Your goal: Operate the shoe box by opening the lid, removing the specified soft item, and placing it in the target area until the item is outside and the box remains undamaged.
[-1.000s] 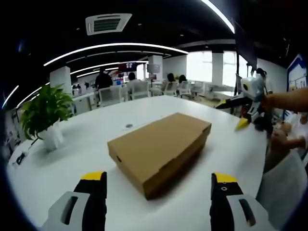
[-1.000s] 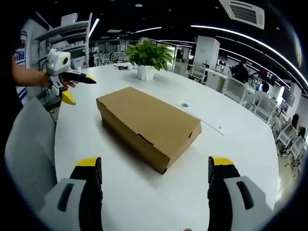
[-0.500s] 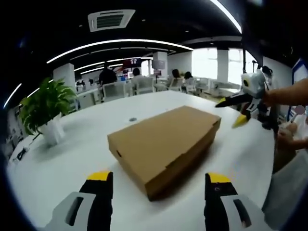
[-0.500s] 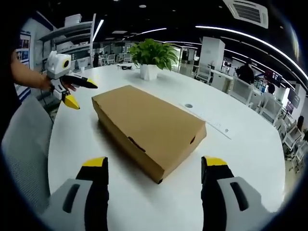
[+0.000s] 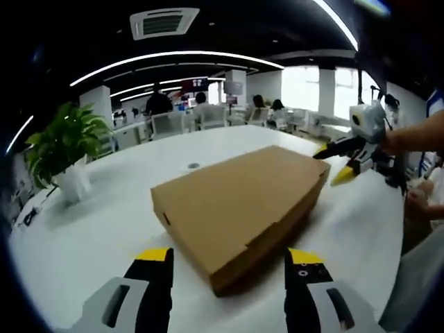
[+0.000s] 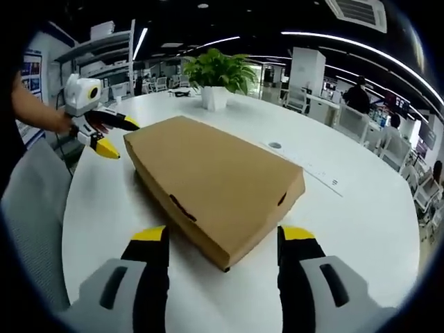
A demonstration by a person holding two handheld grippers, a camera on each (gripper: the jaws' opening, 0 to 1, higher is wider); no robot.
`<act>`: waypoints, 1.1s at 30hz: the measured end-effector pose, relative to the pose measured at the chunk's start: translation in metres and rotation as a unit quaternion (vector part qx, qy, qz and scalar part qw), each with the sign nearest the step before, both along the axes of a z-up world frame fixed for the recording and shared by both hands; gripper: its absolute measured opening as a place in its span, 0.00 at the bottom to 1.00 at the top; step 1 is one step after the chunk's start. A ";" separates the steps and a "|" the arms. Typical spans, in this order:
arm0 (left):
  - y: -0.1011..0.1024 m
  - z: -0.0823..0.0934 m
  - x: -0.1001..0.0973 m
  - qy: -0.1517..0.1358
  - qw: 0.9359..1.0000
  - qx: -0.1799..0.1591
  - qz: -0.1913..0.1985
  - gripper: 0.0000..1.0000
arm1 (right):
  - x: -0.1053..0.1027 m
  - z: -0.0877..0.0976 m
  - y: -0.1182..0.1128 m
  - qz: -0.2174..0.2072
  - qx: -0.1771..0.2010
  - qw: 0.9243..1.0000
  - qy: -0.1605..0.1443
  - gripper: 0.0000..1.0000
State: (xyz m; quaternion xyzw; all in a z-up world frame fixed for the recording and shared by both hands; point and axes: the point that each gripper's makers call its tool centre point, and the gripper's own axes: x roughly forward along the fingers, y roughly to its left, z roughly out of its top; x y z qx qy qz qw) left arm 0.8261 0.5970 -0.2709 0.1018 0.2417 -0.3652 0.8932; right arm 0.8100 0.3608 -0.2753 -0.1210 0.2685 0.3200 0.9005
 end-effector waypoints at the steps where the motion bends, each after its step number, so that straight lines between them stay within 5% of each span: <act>1: -0.002 -0.001 0.001 0.001 1.000 -0.001 0.002 0.64 | 0.002 -0.001 0.000 -0.002 0.002 1.000 0.001 0.55; 11: -0.004 -0.007 0.006 0.005 1.000 0.015 0.013 0.52 | 0.005 -0.008 0.006 -0.009 0.005 1.000 0.010 0.50; 33: -0.003 -0.007 0.008 0.008 1.000 0.014 0.014 0.50 | 0.004 -0.008 0.007 -0.026 0.004 0.999 0.019 0.46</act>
